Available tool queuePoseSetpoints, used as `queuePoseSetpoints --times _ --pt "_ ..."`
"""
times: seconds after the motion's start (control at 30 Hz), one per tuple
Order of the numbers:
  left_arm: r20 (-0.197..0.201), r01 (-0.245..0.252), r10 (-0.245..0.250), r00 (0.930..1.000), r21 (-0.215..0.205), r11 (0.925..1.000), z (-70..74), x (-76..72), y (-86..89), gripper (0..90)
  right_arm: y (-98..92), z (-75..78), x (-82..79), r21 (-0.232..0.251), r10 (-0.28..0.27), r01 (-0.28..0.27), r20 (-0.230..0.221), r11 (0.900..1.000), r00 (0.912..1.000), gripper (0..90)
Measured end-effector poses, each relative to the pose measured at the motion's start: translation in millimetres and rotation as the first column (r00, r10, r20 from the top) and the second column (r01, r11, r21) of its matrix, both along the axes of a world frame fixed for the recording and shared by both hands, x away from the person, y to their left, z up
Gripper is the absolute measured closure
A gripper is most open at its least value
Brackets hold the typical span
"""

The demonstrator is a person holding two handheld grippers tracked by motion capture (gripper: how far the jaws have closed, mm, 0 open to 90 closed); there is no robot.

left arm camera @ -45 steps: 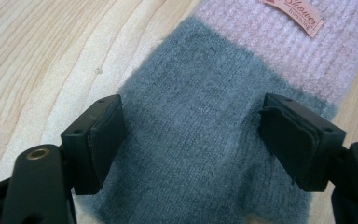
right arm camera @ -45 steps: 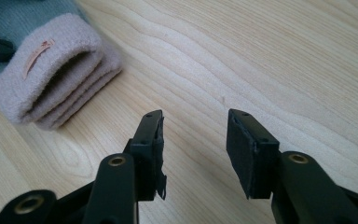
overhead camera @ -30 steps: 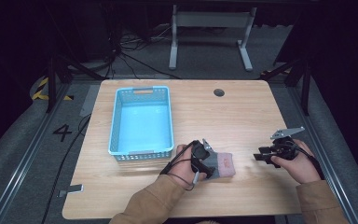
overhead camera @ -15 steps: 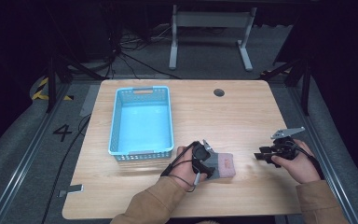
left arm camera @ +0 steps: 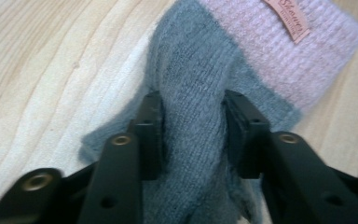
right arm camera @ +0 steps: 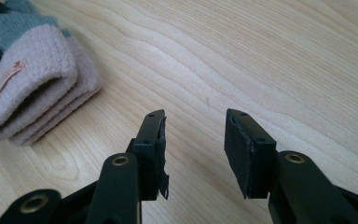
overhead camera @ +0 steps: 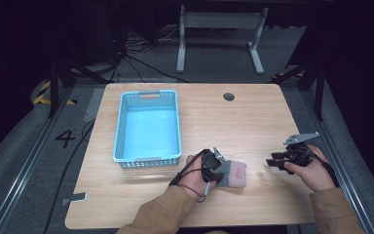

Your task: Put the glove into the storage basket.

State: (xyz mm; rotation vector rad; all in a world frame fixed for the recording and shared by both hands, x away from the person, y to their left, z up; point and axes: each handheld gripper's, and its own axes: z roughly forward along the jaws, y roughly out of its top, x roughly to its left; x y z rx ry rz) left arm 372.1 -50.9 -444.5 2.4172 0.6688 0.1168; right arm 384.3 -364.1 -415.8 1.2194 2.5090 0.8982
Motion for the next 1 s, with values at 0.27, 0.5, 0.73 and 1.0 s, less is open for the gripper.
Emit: queuePoseSetpoints --times 0.27,0.5,0.73,1.0 --pt "-0.036 -0.011 0.01 0.9993 -0.04 0.9991 6.1 -0.6 4.9 67.2 0.0 2.6 4.2 0.009 0.003 -0.003 0.007 1.0 1.0 59.6" --pt "-0.025 -0.018 0.017 0.9995 -0.059 0.9981 26.9 -4.1 14.9 67.6 -3.8 11.8 8.4 0.032 0.0 -0.001 0.033 0.999 0.9995 59.6" --pt "-0.018 -0.039 0.037 0.9991 -0.082 0.9959 46.0 -2.3 29.7 67.6 1.0 15.6 17.6 0.045 0.017 -0.019 0.042 0.999 0.999 59.6" --pt "-0.015 -0.063 0.062 0.998 -0.115 0.9914 61.6 -1.4 48.0 67.5 12.9 15.6 31.8 0.044 0.044 -0.046 0.038 0.998 0.9983 59.6"
